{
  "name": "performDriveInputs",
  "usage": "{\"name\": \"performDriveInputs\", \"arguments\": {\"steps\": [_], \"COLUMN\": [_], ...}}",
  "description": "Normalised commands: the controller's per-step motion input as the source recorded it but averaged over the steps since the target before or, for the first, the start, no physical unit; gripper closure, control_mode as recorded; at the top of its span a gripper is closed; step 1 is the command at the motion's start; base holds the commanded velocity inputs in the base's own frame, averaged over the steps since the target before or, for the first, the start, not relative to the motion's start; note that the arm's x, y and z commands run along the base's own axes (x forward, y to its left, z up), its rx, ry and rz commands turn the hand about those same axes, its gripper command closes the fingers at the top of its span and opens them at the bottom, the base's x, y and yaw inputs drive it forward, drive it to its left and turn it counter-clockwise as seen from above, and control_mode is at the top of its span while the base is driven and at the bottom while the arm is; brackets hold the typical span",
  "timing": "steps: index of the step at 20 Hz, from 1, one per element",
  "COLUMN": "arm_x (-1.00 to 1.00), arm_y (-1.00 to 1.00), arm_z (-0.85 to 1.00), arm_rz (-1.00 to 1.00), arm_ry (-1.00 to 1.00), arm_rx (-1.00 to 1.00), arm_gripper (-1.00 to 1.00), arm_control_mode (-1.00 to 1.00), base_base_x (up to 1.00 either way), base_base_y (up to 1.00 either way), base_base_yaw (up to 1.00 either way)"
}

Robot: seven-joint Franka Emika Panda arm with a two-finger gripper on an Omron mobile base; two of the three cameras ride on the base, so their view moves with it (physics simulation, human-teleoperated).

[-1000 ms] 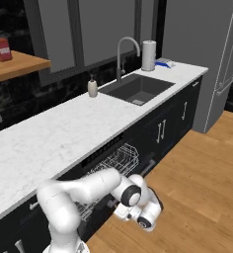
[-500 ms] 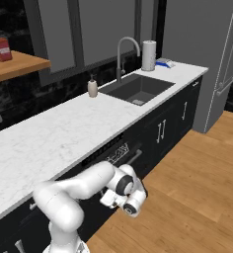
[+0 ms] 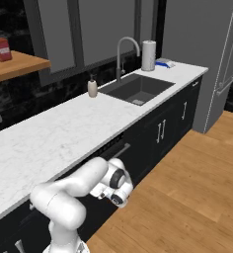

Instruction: Pick up the cup and bowl from the counter, place them in the dishwasher, and close the dishwasher door.

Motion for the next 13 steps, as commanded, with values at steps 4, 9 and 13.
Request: {"name": "performDriveInputs", "arguments": {"steps": [4, 9, 13], "arm_x": [0.65, 0.63, 0.45], "arm_y": [1.00, 1.00, 0.78], "arm_z": [0.00, 0.00, 0.00], "arm_rz": [-0.07, -0.07, -0.06], "arm_ry": [-0.01, 0.00, 0.01], "arm_rx": [0.00, 0.00, 0.00], "arm_gripper": [-1.00, -1.00, -1.00], "arm_control_mode": [-1.00, -1.00, -1.00], "base_base_x": [0.00, 0.00, 0.00], "base_base_y": [0.00, 0.00, 0.00], "base_base_yaw": [0.00, 0.00, 0.00]}}
